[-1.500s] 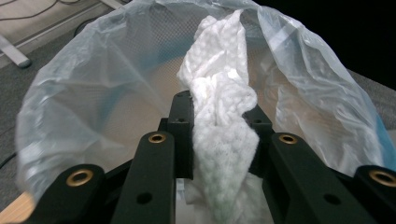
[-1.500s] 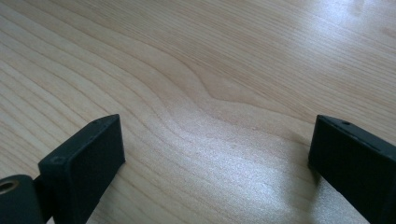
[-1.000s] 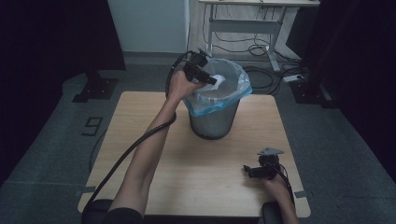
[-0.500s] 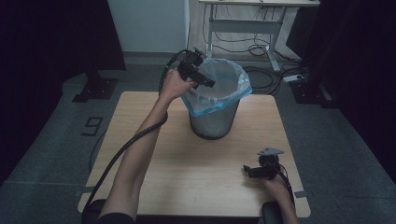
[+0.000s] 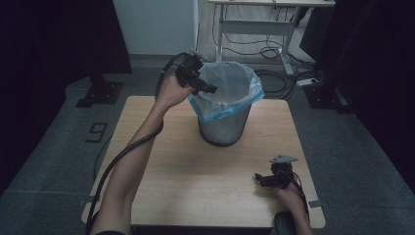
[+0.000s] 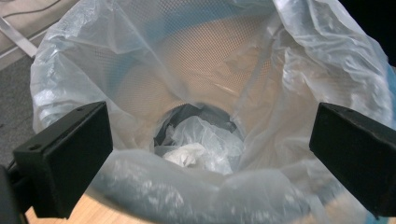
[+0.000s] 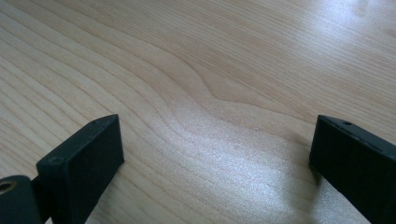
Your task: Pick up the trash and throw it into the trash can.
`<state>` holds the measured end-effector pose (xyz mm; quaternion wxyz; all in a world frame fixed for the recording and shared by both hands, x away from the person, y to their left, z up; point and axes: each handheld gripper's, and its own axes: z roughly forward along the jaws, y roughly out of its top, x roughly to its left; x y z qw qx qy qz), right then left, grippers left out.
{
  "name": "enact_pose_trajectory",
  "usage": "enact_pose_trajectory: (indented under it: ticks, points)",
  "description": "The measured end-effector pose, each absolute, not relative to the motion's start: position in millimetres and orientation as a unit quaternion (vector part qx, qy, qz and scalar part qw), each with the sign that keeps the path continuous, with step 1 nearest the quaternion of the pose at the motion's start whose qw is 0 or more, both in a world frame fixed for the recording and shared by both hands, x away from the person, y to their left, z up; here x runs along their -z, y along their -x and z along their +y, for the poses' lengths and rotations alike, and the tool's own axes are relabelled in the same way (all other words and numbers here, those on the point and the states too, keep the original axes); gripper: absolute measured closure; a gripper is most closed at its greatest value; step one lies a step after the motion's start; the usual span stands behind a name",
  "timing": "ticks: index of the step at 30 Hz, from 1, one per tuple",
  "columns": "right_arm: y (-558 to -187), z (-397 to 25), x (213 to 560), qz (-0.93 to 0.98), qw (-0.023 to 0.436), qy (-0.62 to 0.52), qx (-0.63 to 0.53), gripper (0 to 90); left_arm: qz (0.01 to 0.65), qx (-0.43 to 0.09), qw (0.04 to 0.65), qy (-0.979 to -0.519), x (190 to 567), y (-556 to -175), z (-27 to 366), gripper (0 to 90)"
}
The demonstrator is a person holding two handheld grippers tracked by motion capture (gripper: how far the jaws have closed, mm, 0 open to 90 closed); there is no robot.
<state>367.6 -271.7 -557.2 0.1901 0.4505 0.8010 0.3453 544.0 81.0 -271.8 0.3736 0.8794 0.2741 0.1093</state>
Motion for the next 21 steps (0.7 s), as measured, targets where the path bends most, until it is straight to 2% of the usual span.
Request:
enact_pose_trajectory:
  ticks: [21]
  points:
    - [-368,-272,557,0.801,0.191,-0.450,-0.346,2.5,0.270,-0.132,0.394,-0.869,273,-516,132,0.0]
